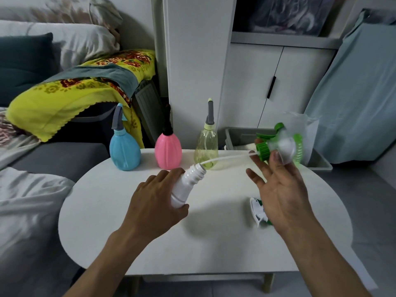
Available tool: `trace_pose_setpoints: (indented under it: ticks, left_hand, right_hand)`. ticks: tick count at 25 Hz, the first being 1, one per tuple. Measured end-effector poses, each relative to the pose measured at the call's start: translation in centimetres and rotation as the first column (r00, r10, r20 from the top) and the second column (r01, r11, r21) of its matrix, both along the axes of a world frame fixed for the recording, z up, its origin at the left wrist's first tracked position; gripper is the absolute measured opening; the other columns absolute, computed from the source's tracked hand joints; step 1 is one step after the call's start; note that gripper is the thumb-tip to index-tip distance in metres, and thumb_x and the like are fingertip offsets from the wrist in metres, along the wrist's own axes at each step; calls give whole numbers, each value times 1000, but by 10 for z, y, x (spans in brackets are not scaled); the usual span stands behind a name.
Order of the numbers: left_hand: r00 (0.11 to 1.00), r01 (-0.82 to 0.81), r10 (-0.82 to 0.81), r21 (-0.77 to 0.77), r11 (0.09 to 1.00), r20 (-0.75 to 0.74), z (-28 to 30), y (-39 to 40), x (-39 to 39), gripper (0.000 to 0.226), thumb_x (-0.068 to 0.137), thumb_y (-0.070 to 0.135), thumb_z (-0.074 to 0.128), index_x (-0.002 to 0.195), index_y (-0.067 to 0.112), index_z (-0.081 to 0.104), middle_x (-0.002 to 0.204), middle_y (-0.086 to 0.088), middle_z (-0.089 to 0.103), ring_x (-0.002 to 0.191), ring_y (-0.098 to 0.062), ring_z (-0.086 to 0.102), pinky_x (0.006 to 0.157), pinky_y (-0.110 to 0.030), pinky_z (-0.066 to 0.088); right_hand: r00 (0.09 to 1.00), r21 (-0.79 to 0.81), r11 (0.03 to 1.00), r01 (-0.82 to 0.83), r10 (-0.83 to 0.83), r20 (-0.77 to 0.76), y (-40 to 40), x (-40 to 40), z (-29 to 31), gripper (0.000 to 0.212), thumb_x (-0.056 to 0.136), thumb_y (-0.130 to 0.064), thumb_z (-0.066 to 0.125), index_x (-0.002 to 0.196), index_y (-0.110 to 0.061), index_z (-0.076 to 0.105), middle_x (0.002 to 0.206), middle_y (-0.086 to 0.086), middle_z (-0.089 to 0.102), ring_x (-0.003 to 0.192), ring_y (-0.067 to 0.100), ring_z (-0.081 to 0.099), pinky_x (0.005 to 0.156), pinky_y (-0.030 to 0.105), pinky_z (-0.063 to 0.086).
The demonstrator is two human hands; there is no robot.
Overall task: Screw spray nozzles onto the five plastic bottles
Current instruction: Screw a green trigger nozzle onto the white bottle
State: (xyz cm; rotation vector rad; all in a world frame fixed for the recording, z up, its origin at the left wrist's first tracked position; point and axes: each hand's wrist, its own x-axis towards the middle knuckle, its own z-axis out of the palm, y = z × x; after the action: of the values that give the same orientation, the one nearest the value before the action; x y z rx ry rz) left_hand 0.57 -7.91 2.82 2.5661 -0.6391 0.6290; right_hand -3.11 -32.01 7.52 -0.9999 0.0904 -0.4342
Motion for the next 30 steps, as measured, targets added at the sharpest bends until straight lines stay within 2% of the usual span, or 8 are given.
trace_pose_setpoints:
  ticks: [6,12,16,20,24,26,28,30]
  left_hand:
    - [998,-53,53,-10,999,-44,-3,4,1,77,54,40,86,115,32,40,89,0,67,72,-26,61,62,-39,51]
    - [999,-44,44,-4,999,-30,0,3,-1,77,52,38,87,116,28,45,88,0,67,71,-27,61,61,-38,51]
    - [997,73,-73,13,997,-12,4,-4,-6,75,54,38,87,117,27,48,92,1,67,72,-24,61,64,-37,52]
    - [992,130,-128,116,985,-19,6,-8,-13,73,55,39,83,119,27,50,95,4,66,75,-21,60,65,-35,51]
    - [994,105,-99,156,982,-46,10,0,-13,66,57,36,79,118,26,57,96,4,65,76,-23,59,66,-36,50]
    - [992,124,-118,208,970,-43,12,4,-13,65,58,36,78,118,25,58,96,4,65,77,-23,59,66,-37,49]
    - [986,163,-154,261,951,-55,12,8,-14,66,59,37,78,120,25,58,97,4,65,78,-23,60,69,-37,51]
    - [980,197,-177,275,941,-94,14,12,-14,67,60,40,77,122,28,57,98,6,64,80,-21,59,71,-36,50]
  right_hand:
    - [997,43,997,71,-72,26,-9,-1,6,29,84,-30,58,112,-27,62,116,-9,73,117,20,63,91,43,48]
    - [1000,4,1000,12,-12,-2,-9,-2,1,26,85,-28,58,111,-26,63,113,-7,74,112,18,66,87,44,47]
    - [996,-152,987,-44,32,-79,11,-2,-12,52,79,-22,66,130,-26,56,126,10,67,117,28,62,80,39,50]
    - [985,-423,890,-168,140,-98,35,-5,-29,62,80,-26,72,135,-42,47,118,-5,71,104,17,69,78,29,54]
    - [983,-777,603,-181,131,-127,26,-10,-24,66,76,-47,75,132,-49,40,104,-8,72,87,10,68,73,22,53]
    - [998,-963,265,-53,-16,-60,13,-10,-20,63,71,-63,68,128,-45,47,76,-11,68,67,9,60,61,24,49]
    - [986,-984,-137,112,-109,127,5,-10,-17,66,70,-72,60,122,-30,61,74,-15,57,71,12,51,63,30,43]
    - [978,-950,-258,174,-64,197,1,-10,-15,65,74,-71,55,112,-19,68,98,-4,61,93,20,52,76,36,42]
